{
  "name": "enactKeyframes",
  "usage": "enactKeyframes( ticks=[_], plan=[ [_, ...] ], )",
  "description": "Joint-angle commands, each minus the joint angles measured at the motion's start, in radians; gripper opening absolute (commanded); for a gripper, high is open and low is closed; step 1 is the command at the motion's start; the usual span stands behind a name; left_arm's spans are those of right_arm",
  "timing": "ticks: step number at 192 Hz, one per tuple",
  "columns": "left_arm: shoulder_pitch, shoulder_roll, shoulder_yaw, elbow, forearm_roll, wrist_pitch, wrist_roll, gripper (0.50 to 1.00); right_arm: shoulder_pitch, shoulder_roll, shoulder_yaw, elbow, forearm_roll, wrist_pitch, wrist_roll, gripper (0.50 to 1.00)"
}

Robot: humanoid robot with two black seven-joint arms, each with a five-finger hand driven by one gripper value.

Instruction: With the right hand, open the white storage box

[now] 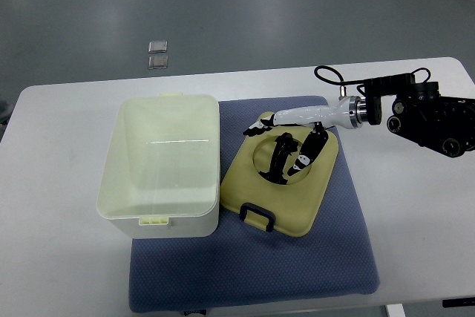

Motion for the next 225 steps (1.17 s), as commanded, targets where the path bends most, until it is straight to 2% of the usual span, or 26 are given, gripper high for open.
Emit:
enactKeyframes(
  ticks=[1, 28, 58, 132, 157, 225],
  plan=[
    [0.0, 0.0, 0.0, 0.0, 0.0, 0.0, 0.0, 1.0, 0.009, -0.016, 0.042, -0.001, 0.05, 0.007, 0.0, 0.924],
    [0.0, 0.0, 0.0, 0.0, 0.0, 0.0, 0.0, 1.0, -0.003, -0.043, 0.153, -0.002, 0.182, 0.032, 0.0, 0.924],
    [0.0, 0.0, 0.0, 0.0, 0.0, 0.0, 0.0, 1.0, -0.056, -0.036, 0.266, -0.031, 0.412, 0.009, 0.0, 0.924],
    [0.0, 0.0, 0.0, 0.0, 0.0, 0.0, 0.0, 1.0, -0.253, 0.055, 0.44, -0.175, 1.035, -0.223, -0.001, 0.924],
    [0.0, 0.0, 0.0, 0.0, 0.0, 0.0, 0.0, 1.0, -0.296, 0.076, 0.44, -0.217, 1.211, -0.241, -0.003, 0.924],
    [0.0, 0.0, 0.0, 0.0, 0.0, 0.0, 0.0, 1.0, -0.385, 0.141, 0.44, -0.215, 1.268, -0.25, 0.014, 0.924]
  ],
)
